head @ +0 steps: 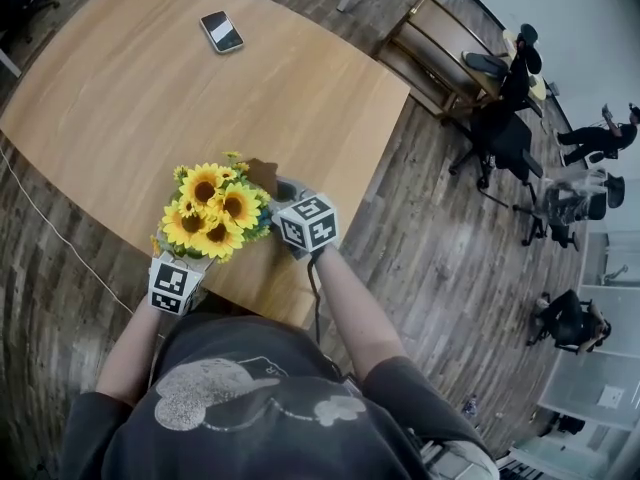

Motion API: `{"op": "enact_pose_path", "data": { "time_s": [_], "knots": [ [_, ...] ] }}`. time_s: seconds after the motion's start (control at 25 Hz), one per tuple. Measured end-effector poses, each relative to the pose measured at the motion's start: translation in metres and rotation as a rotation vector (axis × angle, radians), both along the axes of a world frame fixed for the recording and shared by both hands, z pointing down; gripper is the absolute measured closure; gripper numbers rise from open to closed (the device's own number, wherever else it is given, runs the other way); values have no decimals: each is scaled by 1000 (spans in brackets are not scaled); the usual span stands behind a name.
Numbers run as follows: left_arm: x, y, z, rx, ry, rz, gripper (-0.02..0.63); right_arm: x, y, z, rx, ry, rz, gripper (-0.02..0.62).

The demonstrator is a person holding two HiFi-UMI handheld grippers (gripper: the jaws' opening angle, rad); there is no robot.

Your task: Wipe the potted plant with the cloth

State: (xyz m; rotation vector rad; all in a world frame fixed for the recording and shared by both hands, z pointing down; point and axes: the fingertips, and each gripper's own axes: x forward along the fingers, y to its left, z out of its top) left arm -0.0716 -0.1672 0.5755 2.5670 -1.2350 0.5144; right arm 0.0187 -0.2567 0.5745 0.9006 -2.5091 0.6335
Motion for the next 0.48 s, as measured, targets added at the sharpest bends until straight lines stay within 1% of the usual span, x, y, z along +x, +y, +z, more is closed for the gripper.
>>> {"op": "enact_pose_path", "data": {
  "time_s": [0.12,0.24,0.32,0.48],
  "knots": [
    [2,3,1,1,-5,90,153,-14,-1,0,-11,-18,-58,545],
    [6,4,2,-1,-3,151,153,-26,2,3,-30,-23,-125,545],
    [8,3,2,1,-1,174,153,-32,6,6,-35,-20,-158,545],
    [8,4,4,3,6,180,152,-28,14,7,-57,-42,-144,546]
  ]
}}
